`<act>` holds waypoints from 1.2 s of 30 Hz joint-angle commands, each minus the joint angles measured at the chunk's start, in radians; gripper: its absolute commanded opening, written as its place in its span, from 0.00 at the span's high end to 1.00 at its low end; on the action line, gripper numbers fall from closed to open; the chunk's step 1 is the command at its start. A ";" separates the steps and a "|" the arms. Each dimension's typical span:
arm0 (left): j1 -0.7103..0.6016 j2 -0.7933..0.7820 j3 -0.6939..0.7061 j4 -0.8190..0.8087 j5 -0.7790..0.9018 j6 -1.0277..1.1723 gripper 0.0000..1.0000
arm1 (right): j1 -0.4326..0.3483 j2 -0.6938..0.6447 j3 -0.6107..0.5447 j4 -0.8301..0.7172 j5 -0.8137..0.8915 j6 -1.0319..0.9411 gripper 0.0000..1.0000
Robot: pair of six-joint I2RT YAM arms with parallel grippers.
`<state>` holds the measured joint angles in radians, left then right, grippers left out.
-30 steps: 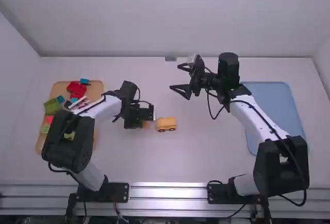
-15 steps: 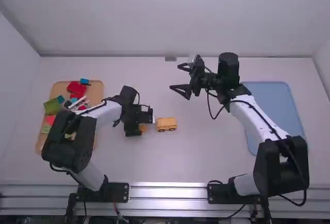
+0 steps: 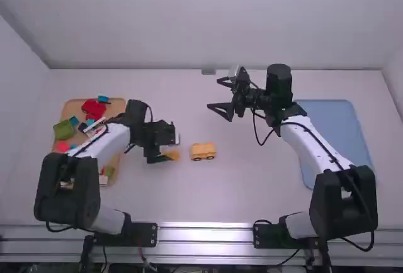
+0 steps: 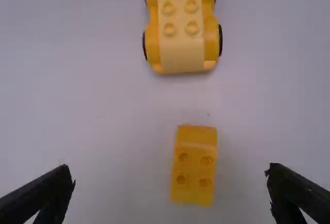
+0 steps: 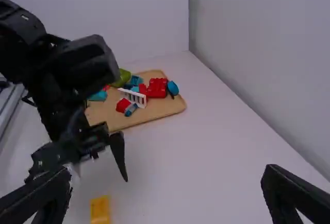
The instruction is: Assemble lego blocks to make yellow taxi
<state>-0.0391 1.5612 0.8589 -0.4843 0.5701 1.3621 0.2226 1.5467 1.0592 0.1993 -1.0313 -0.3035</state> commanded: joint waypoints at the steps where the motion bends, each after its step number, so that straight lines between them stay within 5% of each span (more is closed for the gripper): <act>1: 0.061 -0.005 -0.040 0.025 0.147 0.059 0.01 | 0.000 0.008 0.034 0.001 0.039 0.001 0.01; 14: 0.086 -0.005 -0.138 0.127 0.254 0.024 0.01 | -0.002 0.008 0.034 -0.060 0.188 0.004 0.01; 23: 0.086 -0.005 -0.224 0.282 0.260 -0.052 0.01 | 0.000 0.008 0.033 -0.474 0.080 -0.606 0.01; 27: 0.086 -0.005 -0.245 0.324 0.261 -0.050 0.01 | -0.004 0.014 0.023 -0.570 0.091 -0.719 0.01; 36: 0.086 -0.005 -0.271 0.381 0.260 -0.058 0.01 | -0.023 0.171 -0.123 -0.383 -0.076 -0.841 0.01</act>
<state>0.0513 1.5612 0.6003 -0.1036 0.8047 1.3075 0.2043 1.6714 0.9756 -0.2012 -1.0100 -1.0611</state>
